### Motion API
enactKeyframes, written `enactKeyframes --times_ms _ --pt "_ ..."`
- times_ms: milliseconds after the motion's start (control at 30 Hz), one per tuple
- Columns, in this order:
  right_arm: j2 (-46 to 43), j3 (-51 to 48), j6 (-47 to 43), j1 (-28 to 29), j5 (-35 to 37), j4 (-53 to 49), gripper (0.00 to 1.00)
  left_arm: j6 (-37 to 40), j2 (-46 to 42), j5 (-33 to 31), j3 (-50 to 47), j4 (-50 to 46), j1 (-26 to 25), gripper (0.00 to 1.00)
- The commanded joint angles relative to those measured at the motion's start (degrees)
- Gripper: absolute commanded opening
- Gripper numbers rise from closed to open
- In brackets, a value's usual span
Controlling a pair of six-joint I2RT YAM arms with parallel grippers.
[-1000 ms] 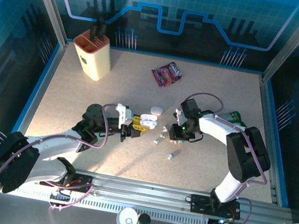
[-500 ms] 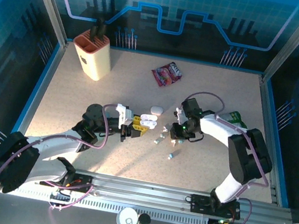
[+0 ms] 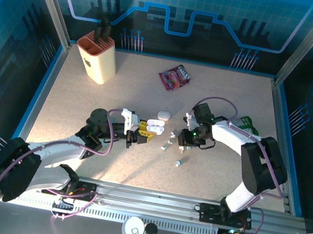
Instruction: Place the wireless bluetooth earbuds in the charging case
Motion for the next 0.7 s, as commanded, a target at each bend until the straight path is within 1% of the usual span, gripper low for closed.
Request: enactKeyframes --times_ms 0,200,433,667 --pt "1.66 1.45 -2.34 0.1 -0.74 -3.49 0.29 1.67 0.0 0.89 0.53 0.47 -0.48 0.14" --pt "1.95 1.76 -3.67 0.34 -1.1 -5.19 0.27 1.71 0.21 0.78 0.56 0.42 -0.46 0.14" --pt "1.24 1.2 -4.59 0.45 -2.18 -5.43 0.28 1.72 0.42 0.84 0.67 0.48 -0.5 0.14" --pt "3.31 2.29 -3.54 0.54 -1.85 -4.9 0.27 1.72 0.59 0.89 0.6 0.66 -0.45 0.14"
